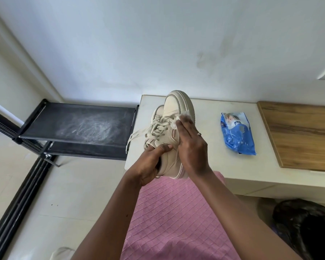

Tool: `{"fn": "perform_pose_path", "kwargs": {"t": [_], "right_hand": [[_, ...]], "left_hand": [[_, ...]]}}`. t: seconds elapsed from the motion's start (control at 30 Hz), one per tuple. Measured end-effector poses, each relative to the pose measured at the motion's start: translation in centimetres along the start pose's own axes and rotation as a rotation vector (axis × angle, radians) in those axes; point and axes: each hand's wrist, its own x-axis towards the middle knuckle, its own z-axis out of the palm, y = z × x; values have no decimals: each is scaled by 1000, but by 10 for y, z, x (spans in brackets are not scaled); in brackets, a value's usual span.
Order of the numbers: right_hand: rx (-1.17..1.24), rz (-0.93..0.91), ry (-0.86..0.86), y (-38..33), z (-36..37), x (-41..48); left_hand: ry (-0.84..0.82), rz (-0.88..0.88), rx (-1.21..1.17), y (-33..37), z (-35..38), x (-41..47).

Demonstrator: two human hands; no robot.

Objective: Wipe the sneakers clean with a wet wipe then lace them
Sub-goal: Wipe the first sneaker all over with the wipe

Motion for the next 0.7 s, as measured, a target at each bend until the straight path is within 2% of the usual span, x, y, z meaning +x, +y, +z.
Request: {"fn": "perform_pose_path", "kwargs": {"t": [0.27, 0.37, 0.47, 0.7], "right_hand": [[-47, 114, -22, 5, -2, 71], [64, 214, -57, 10, -5, 91], [136, 157, -19, 10, -7, 90], [92, 104, 30, -5, -9, 43]], "left_hand": [[16, -19, 15, 6, 0, -3], [39, -31, -12, 6, 1, -8], [65, -23, -12, 6, 2, -7], [87, -26, -56, 6, 0, -3]]}}
